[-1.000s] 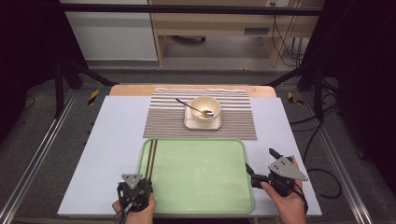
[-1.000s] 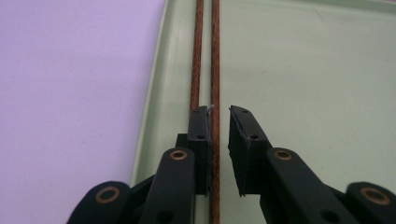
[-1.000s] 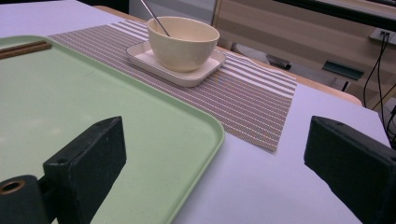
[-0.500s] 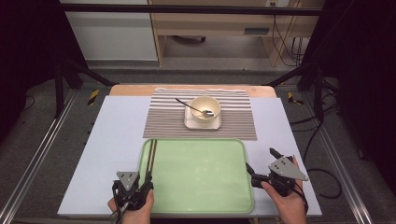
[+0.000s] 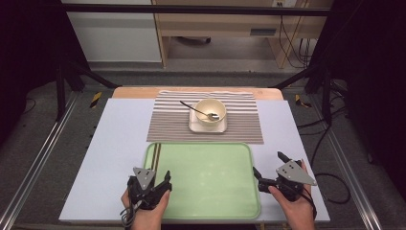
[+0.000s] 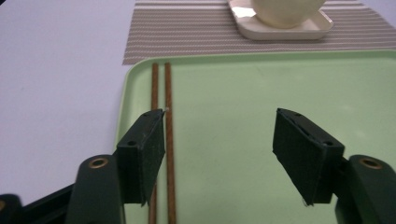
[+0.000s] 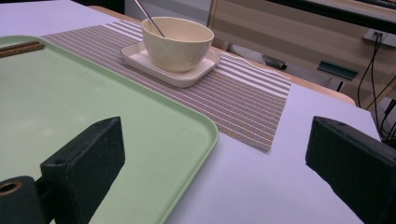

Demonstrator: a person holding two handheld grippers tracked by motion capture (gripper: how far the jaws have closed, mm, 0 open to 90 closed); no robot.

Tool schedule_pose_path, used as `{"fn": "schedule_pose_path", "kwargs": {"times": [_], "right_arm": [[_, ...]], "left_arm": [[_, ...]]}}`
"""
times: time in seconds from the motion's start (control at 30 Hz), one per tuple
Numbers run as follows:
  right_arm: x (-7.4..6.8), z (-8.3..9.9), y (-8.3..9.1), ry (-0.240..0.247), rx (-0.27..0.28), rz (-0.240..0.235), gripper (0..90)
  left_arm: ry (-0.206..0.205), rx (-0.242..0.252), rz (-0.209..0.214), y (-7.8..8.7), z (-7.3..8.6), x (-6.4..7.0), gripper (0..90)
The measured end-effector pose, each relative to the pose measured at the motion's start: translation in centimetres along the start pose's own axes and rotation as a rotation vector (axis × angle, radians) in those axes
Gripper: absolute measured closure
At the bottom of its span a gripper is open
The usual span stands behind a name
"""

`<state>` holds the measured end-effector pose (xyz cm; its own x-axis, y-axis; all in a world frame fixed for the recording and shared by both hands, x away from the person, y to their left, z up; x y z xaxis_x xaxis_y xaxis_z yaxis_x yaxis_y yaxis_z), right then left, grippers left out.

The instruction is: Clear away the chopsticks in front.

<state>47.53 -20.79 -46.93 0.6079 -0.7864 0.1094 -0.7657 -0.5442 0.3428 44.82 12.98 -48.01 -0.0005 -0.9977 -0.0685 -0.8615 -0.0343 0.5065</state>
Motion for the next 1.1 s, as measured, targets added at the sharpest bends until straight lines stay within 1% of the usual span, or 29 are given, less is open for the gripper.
{"fn": "schedule_pose_path", "kwargs": {"times": [0.1,0.17,0.33,0.43,0.57,0.63,0.7,0.73,0.77,0.8,0.9,0.97,1.0,1.03,1.1], "right_arm": [[0.0,0.0,0.0,0.001,-0.001,0.002,4.7],[0.1,0.0,0.0,0.003,0.000,0.004,4.7],[0.2,0.0,0.0,0.002,-0.002,0.007,4.6],[0.2,0.0,0.1,0.002,-0.001,0.008,4.5],[0.2,0.1,0.0,0.005,-0.004,0.010,4.5],[0.2,0.1,0.0,0.003,-0.007,0.011,4.5],[0.2,0.1,0.0,0.003,-0.008,0.012,4.5],[0.2,0.1,0.0,0.003,-0.008,0.012,4.5],[0.2,0.1,0.1,0.000,-0.007,0.013,4.4],[0.2,0.1,0.1,0.000,-0.007,0.013,4.4],[0.2,0.1,0.0,0.003,-0.009,0.013,4.5],[0.2,0.1,0.0,0.003,-0.010,0.014,4.5],[0.2,0.1,0.0,0.004,-0.009,0.014,4.5],[0.2,0.1,0.0,0.004,-0.009,0.014,4.5],[0.2,0.1,0.0,0.003,-0.008,0.013,4.5]], "left_arm": [[-0.009,0.026,0.020,-0.1,-0.8,0.5,28.1],[-0.030,0.027,0.023,-0.1,-1.2,0.8,25.4],[-0.051,0.040,0.045,-0.4,-2.2,1.4,21.9],[-0.070,0.052,0.056,-0.4,-3.0,1.8,20.8],[-0.113,0.061,0.070,-0.5,-4.2,2.3,20.3],[-0.127,0.066,0.076,-0.5,-4.8,2.5,20.2],[-0.139,0.073,0.085,-0.6,-5.7,2.7,20.2],[-0.139,0.073,0.085,-0.6,-5.7,2.7,20.2],[-0.142,0.075,0.089,-0.6,-6.2,2.8,20.2],[-0.142,0.075,0.089,-0.6,-6.2,2.8,20.3],[-0.144,0.075,0.105,-1.0,-7.3,2.9,20.2],[-0.138,0.078,0.125,-1.1,-8.3,3.3,20.2],[-0.154,0.092,0.126,-1.2,-9.4,3.5,19.3],[-0.154,0.092,0.126,-1.2,-9.4,3.5,19.0],[-0.166,0.111,0.142,-1.2,-10.7,4.0,18.2]]}}
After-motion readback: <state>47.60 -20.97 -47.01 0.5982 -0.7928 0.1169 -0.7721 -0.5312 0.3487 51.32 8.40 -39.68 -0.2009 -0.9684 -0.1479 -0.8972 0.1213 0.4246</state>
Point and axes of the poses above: each handheld gripper's, and its own axes: y roughly backward along the jaws, z roughly out of its underside, x roughly to its right, the point moved 9 cm from there along -y, roughly forward along the jaws, and after that the axes turned 12 degrees about -z, right-handed, at the moved point
